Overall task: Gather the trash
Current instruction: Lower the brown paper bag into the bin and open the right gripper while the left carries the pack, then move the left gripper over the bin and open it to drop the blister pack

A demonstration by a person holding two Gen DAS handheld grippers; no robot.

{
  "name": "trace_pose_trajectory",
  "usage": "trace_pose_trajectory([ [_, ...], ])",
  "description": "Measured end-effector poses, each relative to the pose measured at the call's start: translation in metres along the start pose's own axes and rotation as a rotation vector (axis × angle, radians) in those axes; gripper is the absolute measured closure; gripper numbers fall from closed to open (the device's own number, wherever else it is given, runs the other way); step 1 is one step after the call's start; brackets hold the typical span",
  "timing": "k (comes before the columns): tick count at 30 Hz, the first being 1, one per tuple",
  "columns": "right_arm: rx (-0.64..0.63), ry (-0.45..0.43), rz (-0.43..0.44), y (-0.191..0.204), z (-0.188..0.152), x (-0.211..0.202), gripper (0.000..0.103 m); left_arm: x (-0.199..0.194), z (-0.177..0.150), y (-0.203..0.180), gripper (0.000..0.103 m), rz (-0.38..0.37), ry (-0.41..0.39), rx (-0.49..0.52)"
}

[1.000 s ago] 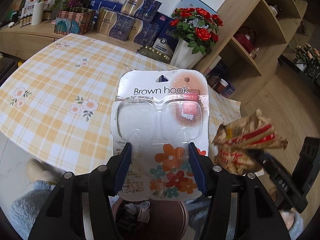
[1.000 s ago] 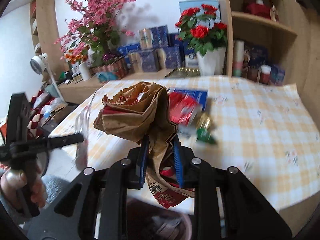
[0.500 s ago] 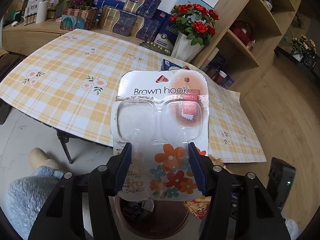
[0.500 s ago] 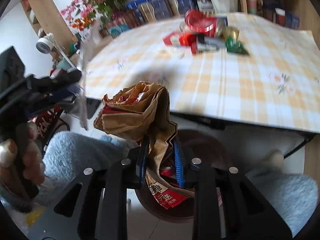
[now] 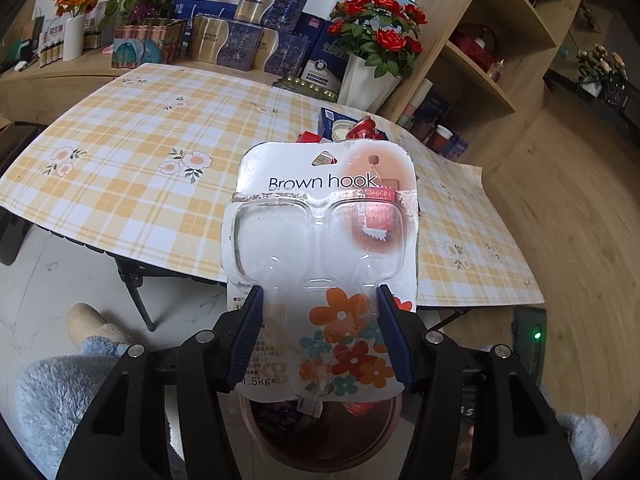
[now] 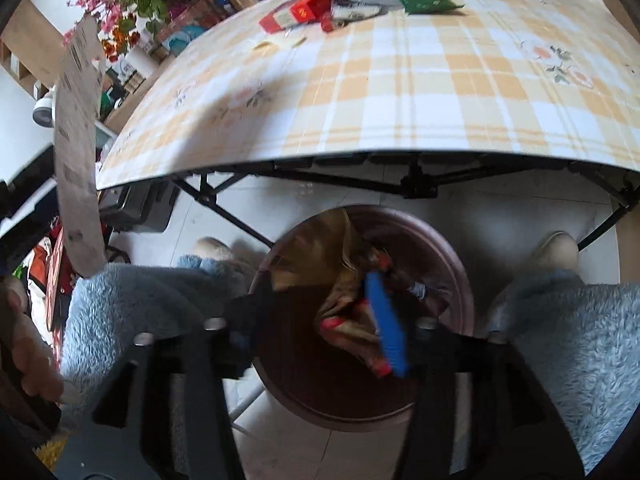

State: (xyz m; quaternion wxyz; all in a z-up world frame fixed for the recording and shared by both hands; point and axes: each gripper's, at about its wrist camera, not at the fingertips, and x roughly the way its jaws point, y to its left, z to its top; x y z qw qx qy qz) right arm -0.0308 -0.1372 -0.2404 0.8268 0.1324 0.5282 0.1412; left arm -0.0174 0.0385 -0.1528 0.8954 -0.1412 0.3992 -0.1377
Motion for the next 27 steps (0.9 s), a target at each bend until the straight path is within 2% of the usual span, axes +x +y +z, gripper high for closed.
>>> trace_pose_trajectory([
  [4, 0.015, -0.074, 0.003, -0.006, 0.010, -0.017, 0.037, 0.006, -0.005, -0.002, 0.048, 0.006, 0.014, 0.032],
  [7, 0.002, -0.184, -0.013, -0.012, 0.018, -0.042, 0.028, 0.011, -0.011, -0.006, 0.048, 0.005, 0.028, 0.068],
  [13, -0.077, -0.395, -0.113, -0.017, 0.033, -0.086, 0.011, 0.021, -0.024, -0.014, 0.048, -0.012, 0.040, 0.142],
  [14, -0.113, -0.429, -0.154, -0.016, 0.033, -0.091, 0.008, 0.022, -0.027, -0.016, 0.048, -0.021, 0.036, 0.155],
  [18, -0.175, -0.478, -0.220, -0.023, 0.027, -0.093, 0.006, 0.029, -0.039, -0.027, 0.048, -0.050, 0.026, 0.228],
  [27, -0.113, -0.443, -0.229, -0.034, 0.025, -0.075, 0.006, 0.062, -0.061, -0.033, 0.048, -0.050, 0.095, 0.290],
])
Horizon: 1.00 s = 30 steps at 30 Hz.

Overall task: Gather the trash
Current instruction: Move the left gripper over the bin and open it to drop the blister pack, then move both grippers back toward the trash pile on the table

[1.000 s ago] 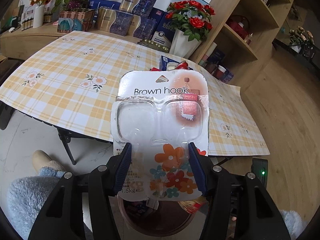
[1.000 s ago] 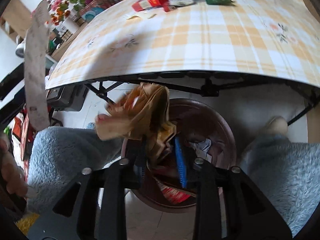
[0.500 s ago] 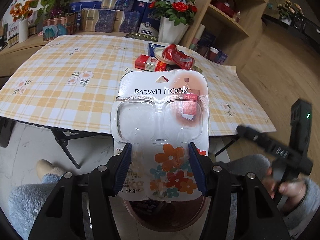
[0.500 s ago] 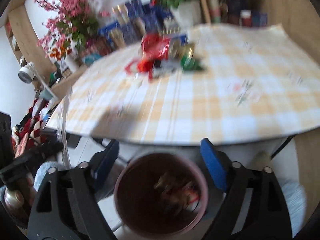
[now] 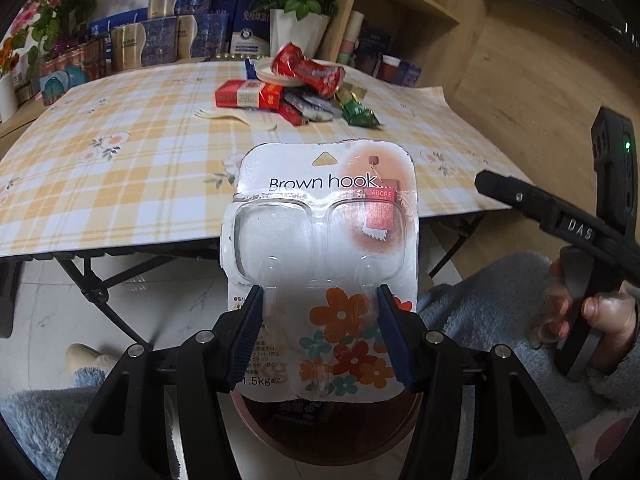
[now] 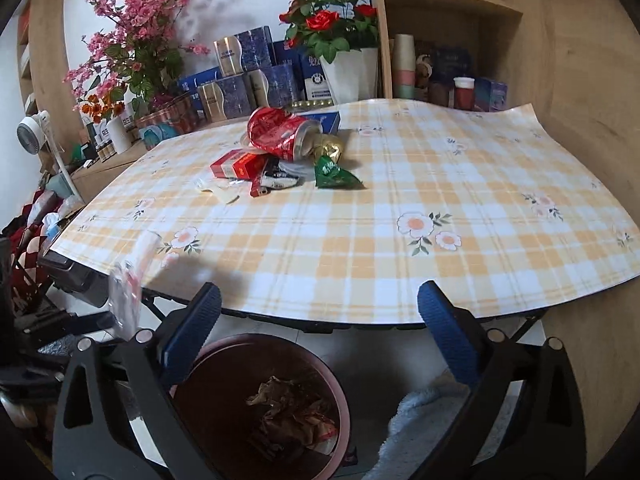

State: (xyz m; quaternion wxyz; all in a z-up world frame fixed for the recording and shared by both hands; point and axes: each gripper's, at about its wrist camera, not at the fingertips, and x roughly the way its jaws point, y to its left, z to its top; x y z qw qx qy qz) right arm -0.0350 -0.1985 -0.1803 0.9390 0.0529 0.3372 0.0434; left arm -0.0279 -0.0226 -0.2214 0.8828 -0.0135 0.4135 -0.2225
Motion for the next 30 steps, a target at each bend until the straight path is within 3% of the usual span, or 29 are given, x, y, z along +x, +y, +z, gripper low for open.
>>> trace_pose_trajectory([
  [17, 0.071, 0.014, 0.007, -0.007, -0.002, 0.005, 0.006, 0.017, -0.008, -0.008, 0.047, -0.029, 0.061, 0.032],
  [21, 0.085, 0.017, 0.008, -0.009, -0.002, 0.005, 0.006, 0.016, -0.007, -0.007, 0.021, -0.023, 0.038, 0.025],
  [30, 0.066, 0.031, 0.002, -0.004, -0.002, 0.008, 0.006, 0.005, 0.000, 0.017, 0.011, 0.061, -0.006, -0.084],
])
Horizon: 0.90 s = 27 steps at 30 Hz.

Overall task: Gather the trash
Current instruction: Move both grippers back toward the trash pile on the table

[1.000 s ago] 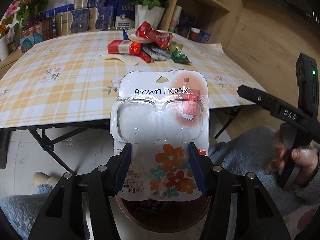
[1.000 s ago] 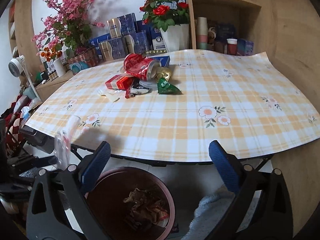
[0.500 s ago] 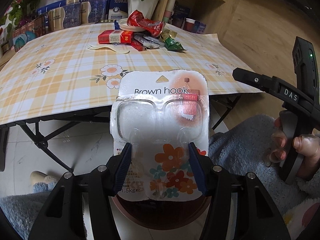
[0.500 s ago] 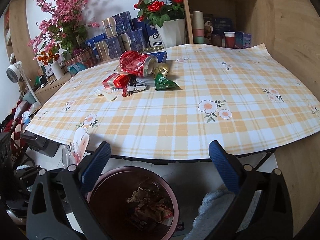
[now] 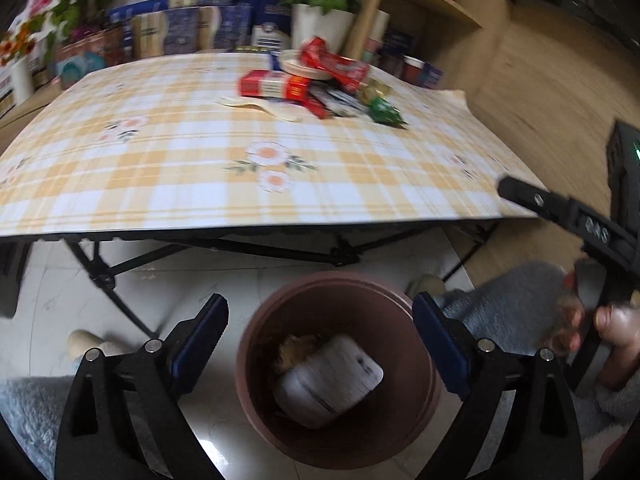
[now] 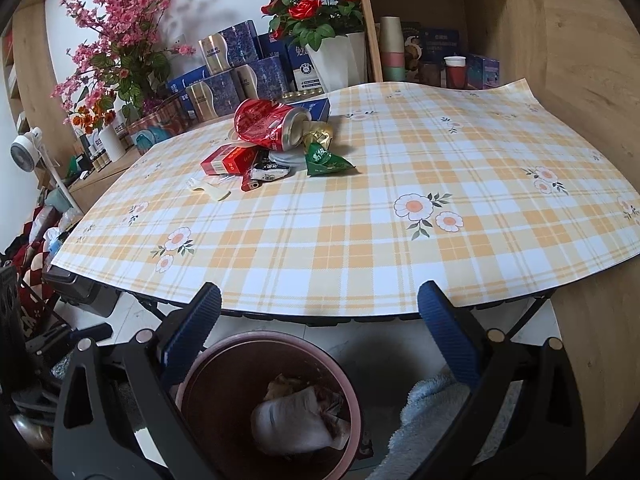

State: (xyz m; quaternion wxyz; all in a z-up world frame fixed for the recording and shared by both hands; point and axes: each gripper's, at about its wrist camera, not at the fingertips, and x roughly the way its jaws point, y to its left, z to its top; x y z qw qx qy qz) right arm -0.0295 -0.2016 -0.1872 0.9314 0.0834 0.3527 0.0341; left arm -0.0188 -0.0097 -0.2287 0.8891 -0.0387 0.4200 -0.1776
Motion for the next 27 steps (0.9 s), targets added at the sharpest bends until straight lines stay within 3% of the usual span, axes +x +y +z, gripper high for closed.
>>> trace_pose_trajectory([
  [6, -0.045, 0.052, -0.028, 0.007, 0.007, 0.009, 0.006, -0.013, 0.031, 0.022, 0.010, 0.070, -0.052, -0.068],
  [13, -0.095, 0.089, -0.029, 0.013, 0.025, 0.014, 0.006, -0.033, 0.079, 0.026, 0.008, 0.125, -0.141, -0.025],
  [19, -0.114, 0.091, -0.038, 0.013, 0.046, 0.018, 0.006, -0.043, 0.114, 0.029, 0.008, 0.135, -0.187, 0.001],
  [27, -0.186, 0.102, -0.061, 0.019, 0.073, 0.031, 0.006, -0.042, 0.137, 0.037, 0.008, 0.127, -0.204, 0.013],
])
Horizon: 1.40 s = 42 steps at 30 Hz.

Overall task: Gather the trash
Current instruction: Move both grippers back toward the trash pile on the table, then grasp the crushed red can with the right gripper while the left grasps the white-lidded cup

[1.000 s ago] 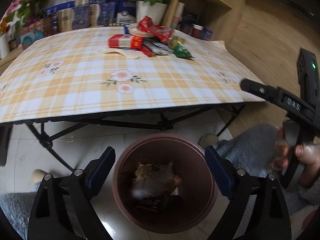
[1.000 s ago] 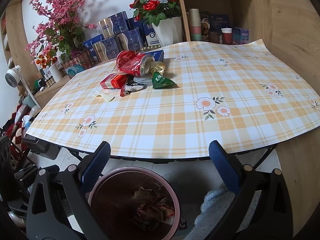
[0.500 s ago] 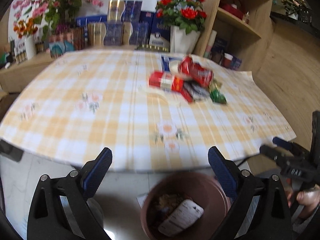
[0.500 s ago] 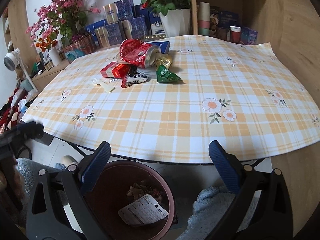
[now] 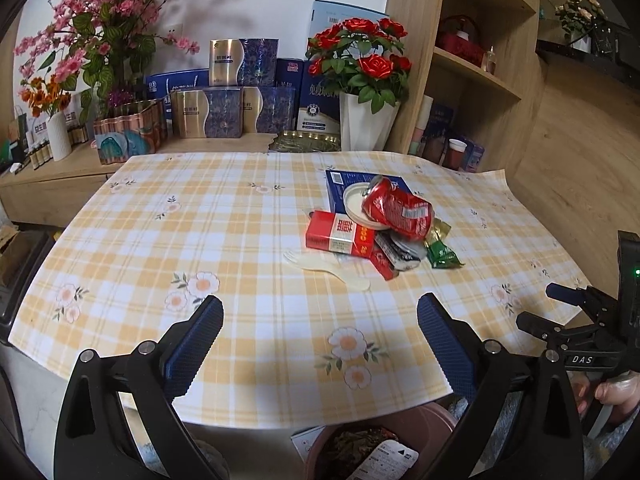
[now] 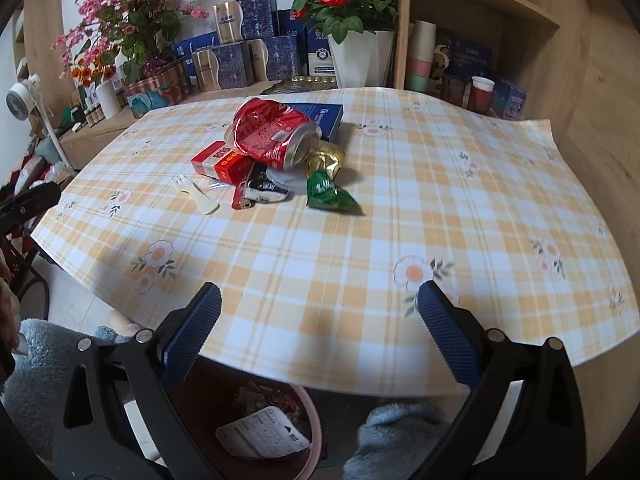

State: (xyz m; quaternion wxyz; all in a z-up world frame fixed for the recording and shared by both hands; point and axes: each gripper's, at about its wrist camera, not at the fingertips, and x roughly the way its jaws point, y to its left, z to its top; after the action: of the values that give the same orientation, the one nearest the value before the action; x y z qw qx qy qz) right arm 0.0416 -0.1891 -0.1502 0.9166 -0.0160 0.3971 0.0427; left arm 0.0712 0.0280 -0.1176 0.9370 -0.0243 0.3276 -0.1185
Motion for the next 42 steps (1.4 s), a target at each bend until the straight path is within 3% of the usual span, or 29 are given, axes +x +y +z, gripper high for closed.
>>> trace_pose_trajectory([
  [17, -0.162, 0.020, -0.003, 0.018, 0.063, 0.044, 0.006, 0.053, 0.027, 0.017, 0.008, -0.019, 0.025, -0.015],
  [35, -0.292, -0.010, 0.045, 0.046, 0.126, 0.092, 0.006, 0.086, 0.022, 0.038, 0.008, -0.037, 0.061, -0.085],
  [42, -0.489, 0.056, -0.016, 0.083, 0.131, 0.135, 0.006, 0.092, 0.018, 0.044, 0.008, -0.045, 0.074, -0.111],
])
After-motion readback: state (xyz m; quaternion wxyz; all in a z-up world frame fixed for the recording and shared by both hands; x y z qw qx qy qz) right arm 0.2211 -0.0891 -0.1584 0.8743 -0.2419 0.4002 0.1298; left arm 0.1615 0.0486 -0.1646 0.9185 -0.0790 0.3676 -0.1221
